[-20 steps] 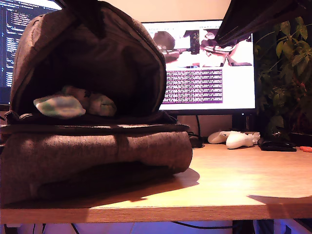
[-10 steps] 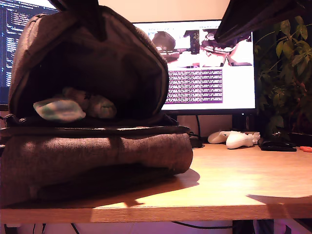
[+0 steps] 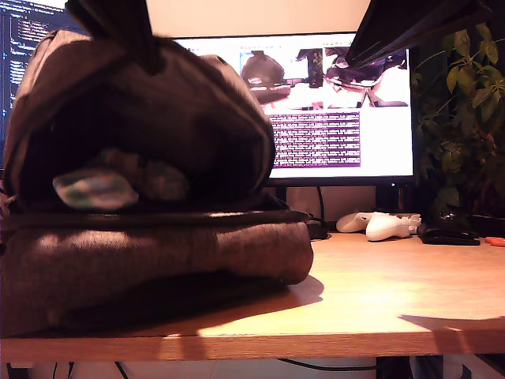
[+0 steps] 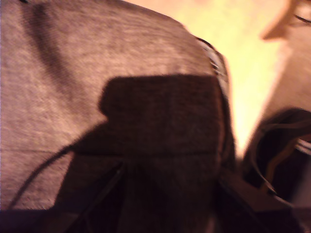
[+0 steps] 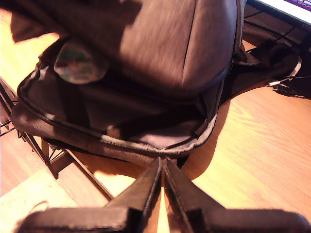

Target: Pack the pair of socks inside the grey Google backpack

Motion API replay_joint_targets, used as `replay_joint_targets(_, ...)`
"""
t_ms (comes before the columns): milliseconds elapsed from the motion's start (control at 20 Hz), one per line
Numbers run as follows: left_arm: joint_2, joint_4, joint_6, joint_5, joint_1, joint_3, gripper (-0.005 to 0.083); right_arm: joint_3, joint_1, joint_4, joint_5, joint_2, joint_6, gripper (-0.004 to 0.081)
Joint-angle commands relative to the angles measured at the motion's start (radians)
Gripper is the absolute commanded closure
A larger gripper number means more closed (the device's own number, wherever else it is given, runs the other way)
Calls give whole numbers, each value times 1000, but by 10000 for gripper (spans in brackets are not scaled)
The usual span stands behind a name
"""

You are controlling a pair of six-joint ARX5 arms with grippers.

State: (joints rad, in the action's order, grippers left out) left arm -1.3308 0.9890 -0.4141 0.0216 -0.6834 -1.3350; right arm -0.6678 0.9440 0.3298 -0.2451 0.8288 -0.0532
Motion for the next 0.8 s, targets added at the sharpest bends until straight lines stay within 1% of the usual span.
replay_joint_targets(0, -4, 16, 7, 26, -8, -45, 304, 12, 2, -11, 1, 3, -1, 781)
replay_joint_targets(100, -4, 43, 13, 35, -23, -58, 289, 12, 0, -11, 2, 3, -1, 781)
replay_joint_targets(300, -4, 80, 18, 20, -51, -82, 299, 12, -24, -37, 6, 3, 1, 781)
replay_joint_targets(350, -4, 80, 18, 20, -52, -88, 344, 12, -30, -51, 7, 4, 17, 781)
replay_joint_targets(400, -4, 80, 19, 21, -52, -91, 423, 12, -36, -74, 8, 4, 45, 781)
replay_joint_targets(450, -4, 79, 22, 23, -52, -92, 537, 12, -41, -94, 8, 4, 54, 781)
replay_joint_targets(500, -4, 74, 26, 23, -51, -92, 712, 12, -47, -112, 6, 5, 50, 781)
replay_joint_targets(550, -4, 56, 24, 23, -51, -92, 791, 12, -55, -130, 6, 8, 45, 781)
replay_joint_targets(650, -3, -22, 48, 18, -50, -92, 797, 12, -72, -163, 2, 16, 37, 781)
replay_joint_targets(750, 4, -97, 87, 5, -48, -92, 797, 12, -98, -196, 3, 19, -15, 781)
